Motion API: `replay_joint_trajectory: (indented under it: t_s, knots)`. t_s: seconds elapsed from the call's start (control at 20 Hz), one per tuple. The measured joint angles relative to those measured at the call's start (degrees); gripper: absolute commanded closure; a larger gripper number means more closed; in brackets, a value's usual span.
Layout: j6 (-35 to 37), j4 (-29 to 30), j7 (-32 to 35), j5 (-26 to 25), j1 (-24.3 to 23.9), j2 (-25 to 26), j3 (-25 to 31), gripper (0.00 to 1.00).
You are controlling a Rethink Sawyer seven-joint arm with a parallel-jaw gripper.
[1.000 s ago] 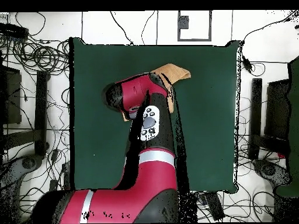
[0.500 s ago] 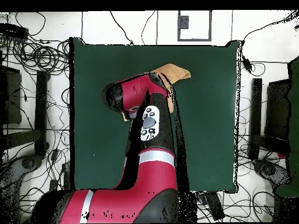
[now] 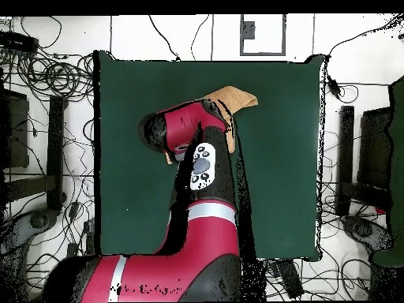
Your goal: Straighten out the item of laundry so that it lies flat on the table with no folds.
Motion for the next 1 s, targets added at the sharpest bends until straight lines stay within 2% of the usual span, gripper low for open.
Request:
replay_joint_trajectory:
  t_s: [0.5,1.0]
  knots:
    - [-1.56,0.00,0.00,-0.87,0.32,1.49,-0.47,0.00]
    - [-3.01,-0.01,0.00,-2.22,2.36,2.02,-3.42,0.00]
